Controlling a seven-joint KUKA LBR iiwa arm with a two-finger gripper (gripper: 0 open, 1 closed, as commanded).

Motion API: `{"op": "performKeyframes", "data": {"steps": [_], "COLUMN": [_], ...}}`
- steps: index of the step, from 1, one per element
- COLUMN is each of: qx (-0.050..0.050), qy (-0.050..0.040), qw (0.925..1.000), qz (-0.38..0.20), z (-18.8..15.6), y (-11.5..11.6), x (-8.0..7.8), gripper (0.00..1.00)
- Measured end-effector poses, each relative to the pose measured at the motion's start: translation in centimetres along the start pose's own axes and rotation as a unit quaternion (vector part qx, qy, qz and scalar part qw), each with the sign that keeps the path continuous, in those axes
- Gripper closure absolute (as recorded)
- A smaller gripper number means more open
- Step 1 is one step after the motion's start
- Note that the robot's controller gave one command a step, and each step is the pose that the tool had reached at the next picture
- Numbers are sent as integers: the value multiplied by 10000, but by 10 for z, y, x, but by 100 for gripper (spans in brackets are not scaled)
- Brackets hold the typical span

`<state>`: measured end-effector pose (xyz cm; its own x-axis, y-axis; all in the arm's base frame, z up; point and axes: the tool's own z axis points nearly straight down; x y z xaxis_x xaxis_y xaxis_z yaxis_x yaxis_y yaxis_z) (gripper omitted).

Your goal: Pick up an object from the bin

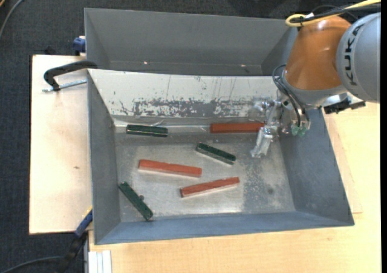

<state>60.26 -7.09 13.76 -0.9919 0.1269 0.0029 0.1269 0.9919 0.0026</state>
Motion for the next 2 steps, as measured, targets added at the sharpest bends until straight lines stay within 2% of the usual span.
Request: {"op": "performKeyframes", "data": {"steps": [1,2], "qx": [-6,8], "qy": [17,-28], "qw": [10000,10000], "qz": [-50,-24], "z": [71,67], "y": [65,60], "x": [40,36], "gripper": [0,100]}}
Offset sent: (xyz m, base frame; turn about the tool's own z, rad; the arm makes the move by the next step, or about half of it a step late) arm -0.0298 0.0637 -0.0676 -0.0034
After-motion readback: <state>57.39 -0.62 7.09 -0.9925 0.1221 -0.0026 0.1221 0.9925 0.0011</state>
